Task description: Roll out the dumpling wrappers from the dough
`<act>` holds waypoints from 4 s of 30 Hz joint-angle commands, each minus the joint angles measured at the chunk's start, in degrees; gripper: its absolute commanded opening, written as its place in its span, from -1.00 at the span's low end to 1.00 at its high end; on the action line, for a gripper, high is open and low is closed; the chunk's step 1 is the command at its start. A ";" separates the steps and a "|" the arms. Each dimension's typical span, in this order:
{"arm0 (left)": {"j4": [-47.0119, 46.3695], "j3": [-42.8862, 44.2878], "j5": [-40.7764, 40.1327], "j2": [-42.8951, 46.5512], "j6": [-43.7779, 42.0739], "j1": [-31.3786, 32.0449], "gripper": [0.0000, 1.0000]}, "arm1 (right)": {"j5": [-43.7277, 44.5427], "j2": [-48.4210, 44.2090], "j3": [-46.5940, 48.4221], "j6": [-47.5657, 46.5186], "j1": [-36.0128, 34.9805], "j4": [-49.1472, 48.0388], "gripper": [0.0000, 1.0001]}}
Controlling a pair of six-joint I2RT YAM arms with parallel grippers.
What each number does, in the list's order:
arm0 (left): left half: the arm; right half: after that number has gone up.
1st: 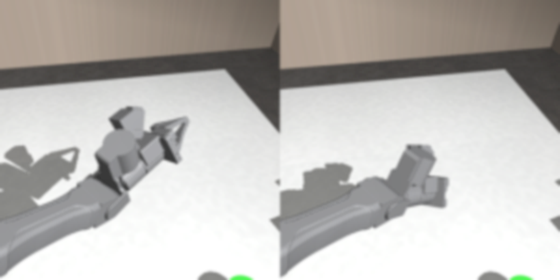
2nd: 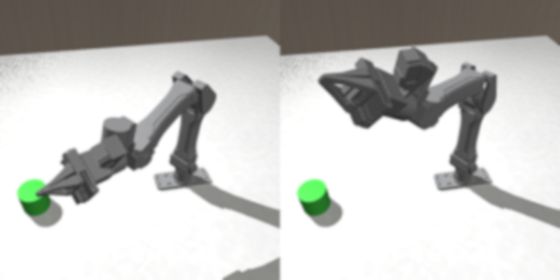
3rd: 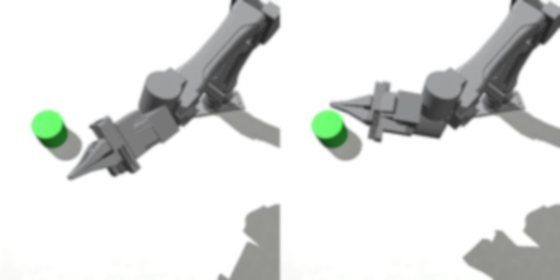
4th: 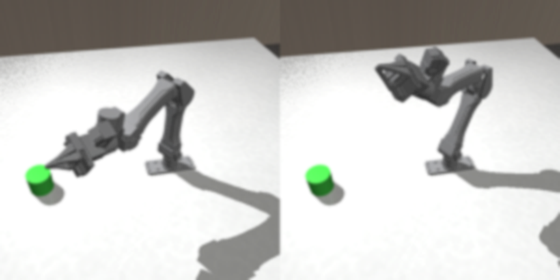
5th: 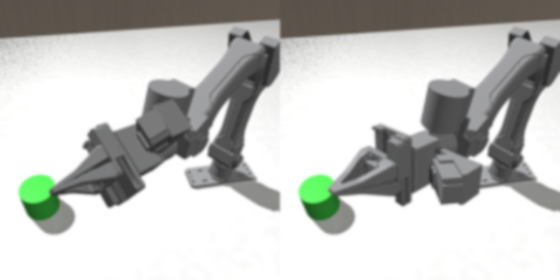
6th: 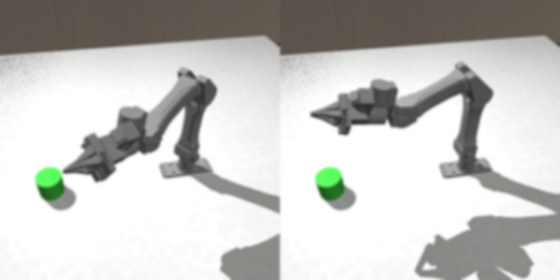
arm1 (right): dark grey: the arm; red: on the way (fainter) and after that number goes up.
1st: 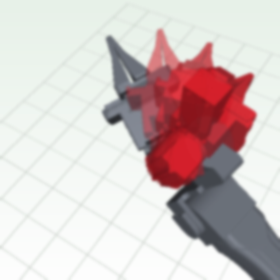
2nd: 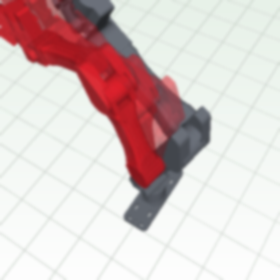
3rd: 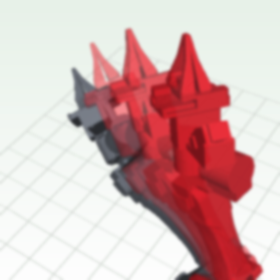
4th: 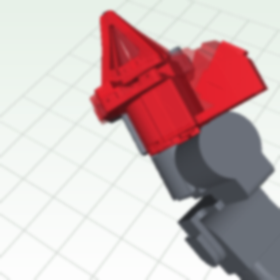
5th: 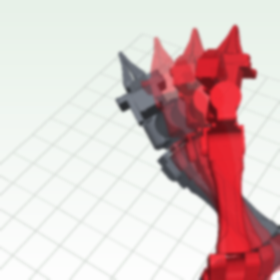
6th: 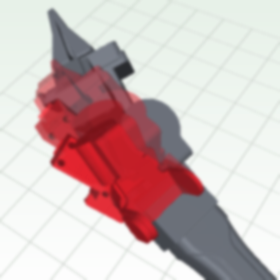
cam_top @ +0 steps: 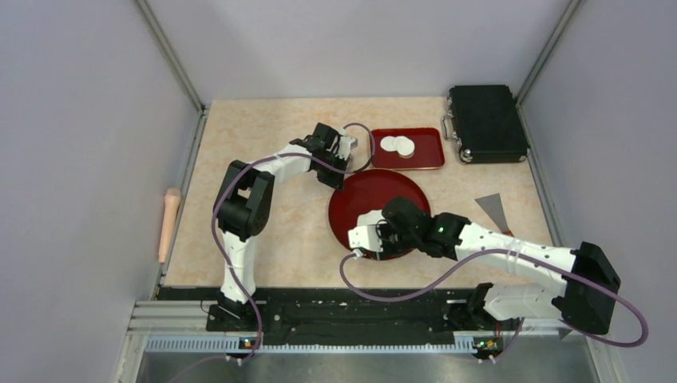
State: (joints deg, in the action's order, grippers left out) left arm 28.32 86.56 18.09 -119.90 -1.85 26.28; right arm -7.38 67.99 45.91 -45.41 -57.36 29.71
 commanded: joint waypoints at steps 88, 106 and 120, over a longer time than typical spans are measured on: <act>0.35 -1.05 -4.11 -2.37 -1.75 -0.21 -1.00 | 12.32 -6.48 4.12 4.96 8.36 -11.61 -1.00; 0.39 -1.18 -3.95 -2.18 -1.87 -0.26 -1.00 | 10.90 6.83 -1.09 5.33 4.42 -10.51 -1.00; 0.21 -1.40 -3.75 -1.92 -1.89 -0.20 -1.00 | 8.29 10.33 -1.97 3.72 3.45 -6.67 -1.00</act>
State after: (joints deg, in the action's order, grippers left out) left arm 28.32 86.56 18.11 -119.90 -1.87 26.28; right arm 8.45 78.11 45.65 -42.87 -52.31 11.46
